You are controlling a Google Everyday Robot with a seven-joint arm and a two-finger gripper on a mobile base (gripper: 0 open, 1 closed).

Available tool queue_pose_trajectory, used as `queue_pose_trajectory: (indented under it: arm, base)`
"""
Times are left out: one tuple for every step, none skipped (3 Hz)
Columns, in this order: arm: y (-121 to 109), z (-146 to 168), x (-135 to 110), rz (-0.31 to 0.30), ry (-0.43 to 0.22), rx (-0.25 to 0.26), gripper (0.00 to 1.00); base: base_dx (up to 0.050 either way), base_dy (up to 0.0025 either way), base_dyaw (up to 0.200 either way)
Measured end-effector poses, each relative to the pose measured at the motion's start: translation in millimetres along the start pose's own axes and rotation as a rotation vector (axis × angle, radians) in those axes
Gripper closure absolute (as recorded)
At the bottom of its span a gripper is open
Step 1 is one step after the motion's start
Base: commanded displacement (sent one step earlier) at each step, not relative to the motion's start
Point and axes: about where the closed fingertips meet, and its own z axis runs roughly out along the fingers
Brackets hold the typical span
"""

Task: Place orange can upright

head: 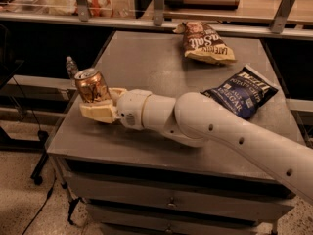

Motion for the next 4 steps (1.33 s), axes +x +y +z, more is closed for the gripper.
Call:
queue_pose_trajectory:
  arm:
    - [-0.6, 0.1, 2.6, 0.002, -0.005, 0.008, 0.82]
    - [-2.0, 0.6, 3.2, 0.002, -0.01, 0.014, 0.58]
    - [-2.8, 0.6, 3.3, 0.003, -0.014, 0.014, 0.35]
    - [-3.1, 0.5, 3.1, 0.005, -0.02, 0.011, 0.13]
  base:
    - [0.0, 0.0, 0.0]
    - [0.0, 0.0, 0.0]
    - [0.0, 0.0, 0.0]
    - [0.0, 0.0, 0.0]
